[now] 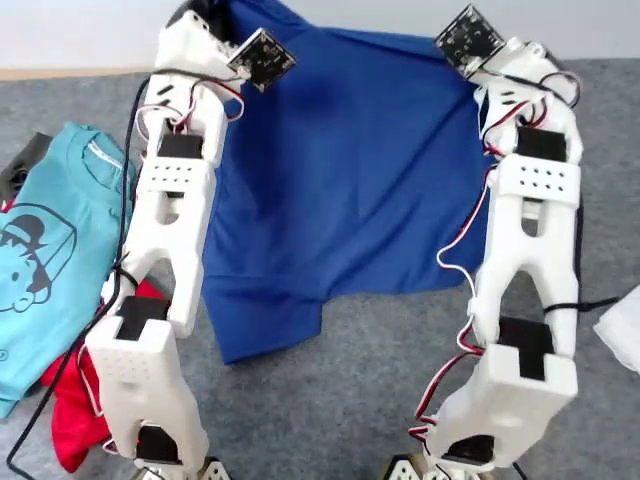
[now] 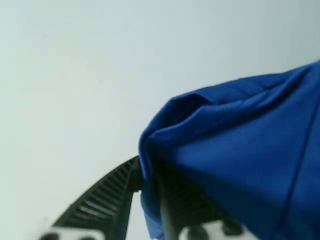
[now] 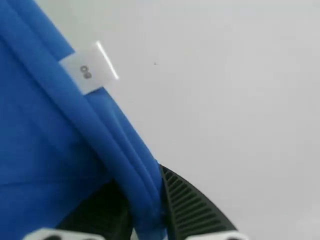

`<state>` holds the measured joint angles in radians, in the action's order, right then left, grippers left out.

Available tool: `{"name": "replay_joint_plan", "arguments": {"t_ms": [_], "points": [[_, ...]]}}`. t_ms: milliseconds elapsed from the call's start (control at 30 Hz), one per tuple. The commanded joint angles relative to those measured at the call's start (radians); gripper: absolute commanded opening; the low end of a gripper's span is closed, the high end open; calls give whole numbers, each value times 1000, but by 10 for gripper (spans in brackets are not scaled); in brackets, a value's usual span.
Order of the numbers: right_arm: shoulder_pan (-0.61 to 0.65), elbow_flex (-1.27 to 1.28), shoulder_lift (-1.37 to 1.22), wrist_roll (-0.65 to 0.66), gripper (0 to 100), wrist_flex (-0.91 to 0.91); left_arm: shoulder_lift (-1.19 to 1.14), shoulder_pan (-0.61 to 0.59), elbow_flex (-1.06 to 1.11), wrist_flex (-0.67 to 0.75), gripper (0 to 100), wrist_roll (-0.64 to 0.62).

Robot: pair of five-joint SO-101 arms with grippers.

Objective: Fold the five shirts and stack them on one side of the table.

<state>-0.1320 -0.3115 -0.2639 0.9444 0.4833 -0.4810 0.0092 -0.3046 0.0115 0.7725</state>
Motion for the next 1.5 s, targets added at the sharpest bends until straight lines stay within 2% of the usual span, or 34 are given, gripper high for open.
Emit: {"name": "replay_joint_plan", "arguments": {"t_ms": [0, 200, 300, 567, 700, 900, 1133, 1300, 1467], "points": [[-19, -132, -24, 21, 11, -28, -3, -12, -84, 23, 3, 28], [-2, -161, -73, 21, 11, -22, -2, -5, -84, -63, 3, 52], [4, -161, -74, 23, 11, 50, -2, -11, -85, -118, 3, 52], [10, -161, -65, 49, 11, 278, 86, 3, -82, -423, 3, 52], [10, -166, -47, 49, 11, 403, 144, 0, -82, -623, 2, 52], [19, -166, -1, 51, 11, 621, 250, 5, -82, -1025, 2, 51], [31, -166, 5, 120, 11, 865, 295, 8, -82, -1395, 2, 51], [35, -157, -4, 149, 11, 938, 287, 9, -82, -1606, 2, 52], [31, -149, -71, 155, 11, 951, 285, 12, -74, -1729, 3, 54]]}}
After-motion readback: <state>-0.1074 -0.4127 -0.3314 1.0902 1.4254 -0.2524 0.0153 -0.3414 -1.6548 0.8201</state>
